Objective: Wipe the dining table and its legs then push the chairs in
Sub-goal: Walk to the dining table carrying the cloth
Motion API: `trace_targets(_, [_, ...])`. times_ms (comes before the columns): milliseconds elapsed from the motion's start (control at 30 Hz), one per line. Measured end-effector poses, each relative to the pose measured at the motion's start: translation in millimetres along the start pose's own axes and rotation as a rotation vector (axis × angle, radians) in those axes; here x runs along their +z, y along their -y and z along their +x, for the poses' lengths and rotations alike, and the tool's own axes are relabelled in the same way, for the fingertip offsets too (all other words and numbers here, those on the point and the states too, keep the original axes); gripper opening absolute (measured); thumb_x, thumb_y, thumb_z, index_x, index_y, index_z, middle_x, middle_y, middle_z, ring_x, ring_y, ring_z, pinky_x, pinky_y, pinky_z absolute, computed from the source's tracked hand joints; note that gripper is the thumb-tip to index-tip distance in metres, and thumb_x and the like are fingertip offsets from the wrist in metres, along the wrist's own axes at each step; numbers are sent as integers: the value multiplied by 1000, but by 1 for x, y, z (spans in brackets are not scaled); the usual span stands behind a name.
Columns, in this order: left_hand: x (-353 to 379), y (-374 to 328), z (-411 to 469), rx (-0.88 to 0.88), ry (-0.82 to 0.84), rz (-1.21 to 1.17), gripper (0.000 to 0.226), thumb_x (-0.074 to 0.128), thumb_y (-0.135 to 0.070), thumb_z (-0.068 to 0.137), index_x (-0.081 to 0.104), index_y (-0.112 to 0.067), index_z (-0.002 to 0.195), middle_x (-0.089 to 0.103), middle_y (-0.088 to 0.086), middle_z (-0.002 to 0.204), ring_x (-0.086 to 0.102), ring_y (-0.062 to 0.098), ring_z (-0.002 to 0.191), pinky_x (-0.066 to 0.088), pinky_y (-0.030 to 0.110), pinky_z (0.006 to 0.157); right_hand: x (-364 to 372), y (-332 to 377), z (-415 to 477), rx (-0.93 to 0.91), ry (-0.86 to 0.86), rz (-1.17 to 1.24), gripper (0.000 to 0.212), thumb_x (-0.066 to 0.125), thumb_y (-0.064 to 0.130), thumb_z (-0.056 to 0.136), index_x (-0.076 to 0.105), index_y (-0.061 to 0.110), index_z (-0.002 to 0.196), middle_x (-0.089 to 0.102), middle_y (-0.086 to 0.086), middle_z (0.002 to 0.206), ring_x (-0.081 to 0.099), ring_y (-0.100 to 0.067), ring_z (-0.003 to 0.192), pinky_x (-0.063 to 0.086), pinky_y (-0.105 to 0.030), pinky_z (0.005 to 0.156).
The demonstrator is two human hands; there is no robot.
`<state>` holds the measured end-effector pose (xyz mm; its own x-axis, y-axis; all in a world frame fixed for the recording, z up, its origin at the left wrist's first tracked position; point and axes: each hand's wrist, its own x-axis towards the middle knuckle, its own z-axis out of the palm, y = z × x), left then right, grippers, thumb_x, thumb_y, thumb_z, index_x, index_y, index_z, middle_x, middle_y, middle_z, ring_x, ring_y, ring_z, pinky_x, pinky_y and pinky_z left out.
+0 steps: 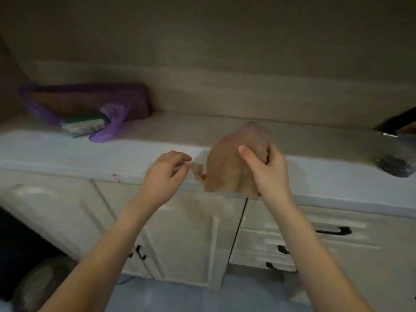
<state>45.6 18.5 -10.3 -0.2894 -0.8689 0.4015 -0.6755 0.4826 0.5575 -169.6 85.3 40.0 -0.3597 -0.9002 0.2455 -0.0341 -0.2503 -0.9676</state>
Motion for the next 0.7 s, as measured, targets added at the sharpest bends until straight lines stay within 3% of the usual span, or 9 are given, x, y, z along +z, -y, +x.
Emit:
trace_targets(233, [-29, 14, -148, -267, -290, -100, 31, 42, -38, 90, 65, -20, 103, 64, -8, 101, 56, 2, 97, 42, 16, 87, 11, -26, -68, 268, 322, 172, 45, 77, 30, 62, 64, 23, 105, 74, 4, 97, 71, -8, 85, 57, -23, 65])
trace_targets(333, [-10, 30, -235, -535, -370, -135, 23, 45, -40, 88, 64, -33, 99, 65, -13, 96, 60, 2, 93, 45, 16, 83, 15, -72, -93, 429, 453, 60, 26, 73, 12, 77, 61, 21, 98, 70, 0, 93, 68, 1, 67, 53, -14, 54])
trace_targets(367, [0, 34, -265, -652, -395, -150, 20, 46, -42, 86, 62, -39, 96, 66, -14, 95, 61, 2, 93, 46, 17, 82, 16, -89, -103, 497, 505, 17, 25, 74, 13, 77, 61, 20, 97, 70, -2, 95, 69, -4, 71, 55, -17, 56])
trace_targets(433, [24, 36, -327, -903, -445, -202, 13, 49, -40, 86, 61, -43, 90, 68, -13, 93, 62, 2, 90, 47, 19, 79, 14, -135, -122, 592, 612, -84, 49, 86, 38, 57, 66, 17, 97, 73, -4, 97, 70, -21, 88, 60, -35, 73])
trace_targets(500, [49, 30, -390, -1137, -465, -244, 13, 55, -25, 90, 62, -36, 89, 69, -6, 92, 62, 5, 85, 45, 23, 77, 11, -176, -142, 647, 678, -230, 77, 87, 58, 41, 68, 13, 101, 74, -9, 97, 69, -30, 90, 59, -41, 74])
trace_targets(533, [60, 24, -420, -1246, -470, -271, 16, 55, -19, 91, 62, -33, 88, 70, -4, 92, 62, 6, 84, 45, 24, 76, 12, -188, -153, 702, 699, -267, 69, 85, 55, 54, 67, 9, 103, 73, -13, 98, 68, -29, 87, 60, -37, 67])
trace_targets(600, [80, 9, -474, -1435, -500, -328, 19, 53, -17, 91, 62, -32, 86, 69, -3, 90, 63, 11, 88, 46, 27, 77, 14, -202, -170, 791, 804, -338, 26, 72, 27, 83, 66, 7, 98, 74, -12, 90, 67, -26, 77, 58, -34, 63])
trace_targets(633, [89, 1, -497, -1515, -526, -346, 18, 53, -17, 91, 62, -31, 84, 69, -2, 88, 63, 14, 88, 46, 31, 78, 16, -212, -178, 783, 866, -412, 12, 69, 19, 86, 65, 9, 91, 74, -10, 85, 66, -25, 73, 56, -38, 70])
trace_targets(700, [103, -15, -538, -1656, -621, -382, 14, 52, -21, 86, 63, -26, 78, 68, 0, 81, 62, 19, 82, 47, 38, 79, 27, -229, -192, 751, 919, -514, 14, 77, 18, 77, 63, 15, 80, 72, -16, 93, 62, -27, 75, 53, -46, 82])
